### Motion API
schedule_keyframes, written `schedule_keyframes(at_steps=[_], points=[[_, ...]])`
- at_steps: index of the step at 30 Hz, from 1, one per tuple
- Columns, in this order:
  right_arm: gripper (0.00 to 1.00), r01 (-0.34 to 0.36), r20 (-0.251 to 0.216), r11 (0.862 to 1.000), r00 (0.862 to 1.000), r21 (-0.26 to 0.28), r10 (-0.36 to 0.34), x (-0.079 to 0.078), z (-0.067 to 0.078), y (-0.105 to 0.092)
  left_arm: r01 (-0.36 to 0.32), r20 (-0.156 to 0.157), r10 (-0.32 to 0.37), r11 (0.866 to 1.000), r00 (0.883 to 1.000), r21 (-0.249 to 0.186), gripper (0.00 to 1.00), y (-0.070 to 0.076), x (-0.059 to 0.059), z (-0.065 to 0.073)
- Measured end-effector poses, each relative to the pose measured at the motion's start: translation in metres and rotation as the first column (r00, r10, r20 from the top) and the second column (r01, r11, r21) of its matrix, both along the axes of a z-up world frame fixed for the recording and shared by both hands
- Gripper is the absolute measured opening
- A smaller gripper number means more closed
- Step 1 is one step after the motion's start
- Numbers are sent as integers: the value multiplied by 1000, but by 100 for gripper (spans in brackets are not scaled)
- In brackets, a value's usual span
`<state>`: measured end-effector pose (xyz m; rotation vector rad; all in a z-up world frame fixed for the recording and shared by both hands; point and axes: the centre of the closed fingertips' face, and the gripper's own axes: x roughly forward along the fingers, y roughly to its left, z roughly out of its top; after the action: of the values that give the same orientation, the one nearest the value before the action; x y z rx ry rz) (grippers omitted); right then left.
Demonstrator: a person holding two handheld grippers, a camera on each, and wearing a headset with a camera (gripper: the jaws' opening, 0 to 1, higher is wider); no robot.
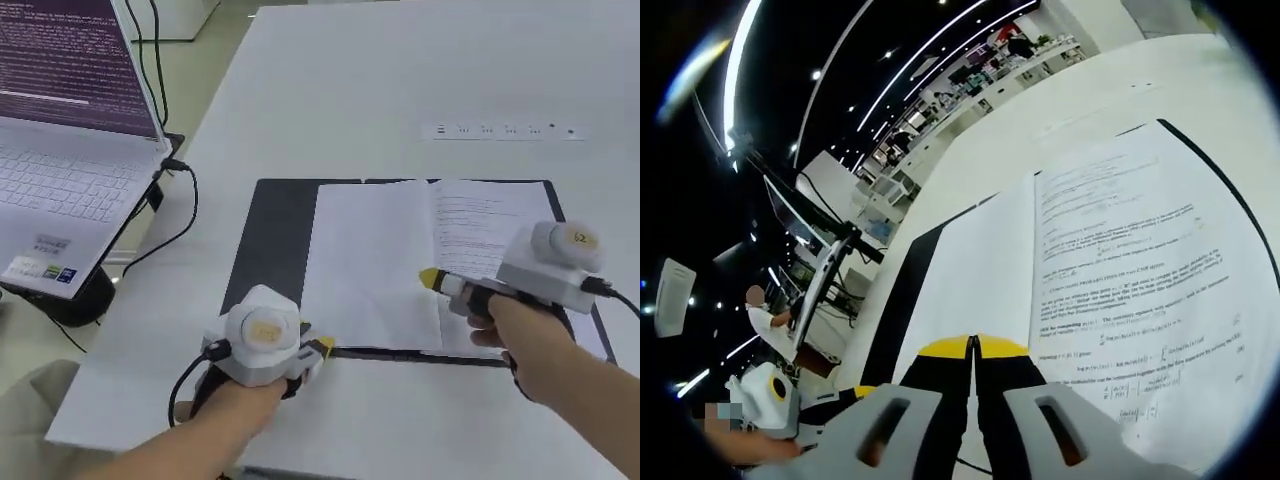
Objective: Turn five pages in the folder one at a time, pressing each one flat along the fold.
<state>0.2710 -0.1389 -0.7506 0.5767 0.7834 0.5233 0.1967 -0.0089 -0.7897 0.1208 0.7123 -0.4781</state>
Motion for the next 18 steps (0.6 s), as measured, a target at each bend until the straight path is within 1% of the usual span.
schedule_keyframes(at_steps=[1, 2, 4, 6, 8, 9, 10, 11, 13, 14, 18], points=[[0, 8, -3, 1000, 1000, 5, -8, 3, 0, -1, 6, 10, -6, 1000, 1000, 2, 18, 0, 0, 0], [0, 11, -8, 1000, 1000, 8, -11, 5, -1, -2, 4, 11, -4, 1000, 1000, 1, 17, 1, 1, 1], [0, 10, -27, 1000, 1000, 26, -9, 8, -3, -1, 18, 23, -18, 1000, 1000, 22, 16, 2, 3, 1], [0, 15, -49, 999, 999, 39, -13, 11, -4, 0, 23, 23, -24, 999, 999, 26, 16, 1, 2, 1], [0, 42, -70, 996, 997, 76, -37, 16, -3, 1, 25, 26, -25, 999, 999, 24, 16, 2, 2, 0], [0, 49, -81, 995, 996, 86, -42, 24, -8, -1, 26, 30, -26, 999, 999, 23, 16, 2, 2, 0], [0, 56, -93, 994, 995, 95, -47, 26, -8, 0, 26, 36, -27, 999, 999, 22, 16, 2, 1, 1], [0, 55, -94, 994, 995, 98, -46, 31, -10, -1, 23, 35, -23, 1000, 999, 18, 16, 2, 2, 1], [0, 72, -111, 991, 992, 115, -59, 39, -14, -1, 25, 38, -26, 999, 999, 24, 16, 1, 2, 1], [0, 87, -117, 988, 991, 128, -72, 46, -15, -2, 25, 37, -26, 999, 999, 25, 16, 1, 1, 2], [0, 137, -147, 978, 983, 160, -114, 62, -22, -6, 26, 38, -27, 999, 999, 27, 16, 2, 1, 2]])
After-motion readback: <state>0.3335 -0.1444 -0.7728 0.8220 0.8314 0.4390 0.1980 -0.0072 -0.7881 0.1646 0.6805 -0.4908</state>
